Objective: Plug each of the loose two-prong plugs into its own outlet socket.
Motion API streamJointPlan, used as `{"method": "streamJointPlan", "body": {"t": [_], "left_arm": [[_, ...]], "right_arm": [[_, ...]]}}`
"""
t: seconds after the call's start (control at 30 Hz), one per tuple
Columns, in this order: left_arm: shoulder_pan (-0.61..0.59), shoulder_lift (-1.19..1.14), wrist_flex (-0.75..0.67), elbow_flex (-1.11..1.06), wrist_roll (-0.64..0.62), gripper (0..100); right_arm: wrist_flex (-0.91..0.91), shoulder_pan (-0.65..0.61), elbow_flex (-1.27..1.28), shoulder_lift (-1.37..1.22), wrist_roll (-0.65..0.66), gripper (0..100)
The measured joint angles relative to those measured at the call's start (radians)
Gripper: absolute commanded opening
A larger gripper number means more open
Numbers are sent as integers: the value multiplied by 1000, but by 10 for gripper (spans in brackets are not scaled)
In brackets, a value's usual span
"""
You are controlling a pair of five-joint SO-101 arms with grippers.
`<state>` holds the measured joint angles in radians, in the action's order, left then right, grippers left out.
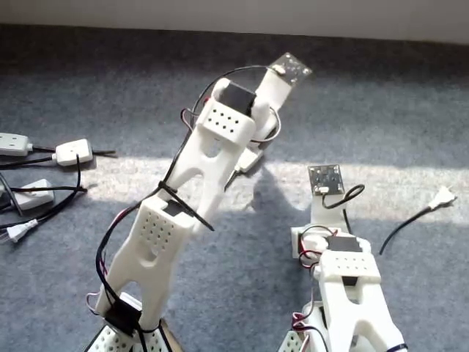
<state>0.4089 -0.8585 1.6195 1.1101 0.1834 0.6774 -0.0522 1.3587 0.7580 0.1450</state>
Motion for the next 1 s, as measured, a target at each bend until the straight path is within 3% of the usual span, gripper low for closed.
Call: {"method": "streamJointPlan", "body": {"t": [0.37,1.0], "left_arm": [[0,-80,-98,17,0,6],[-12,-81,-61,17,0,6]], "right_arm": [[0,0,0,0,0,6],[0,0,0,0,0,6]]}}
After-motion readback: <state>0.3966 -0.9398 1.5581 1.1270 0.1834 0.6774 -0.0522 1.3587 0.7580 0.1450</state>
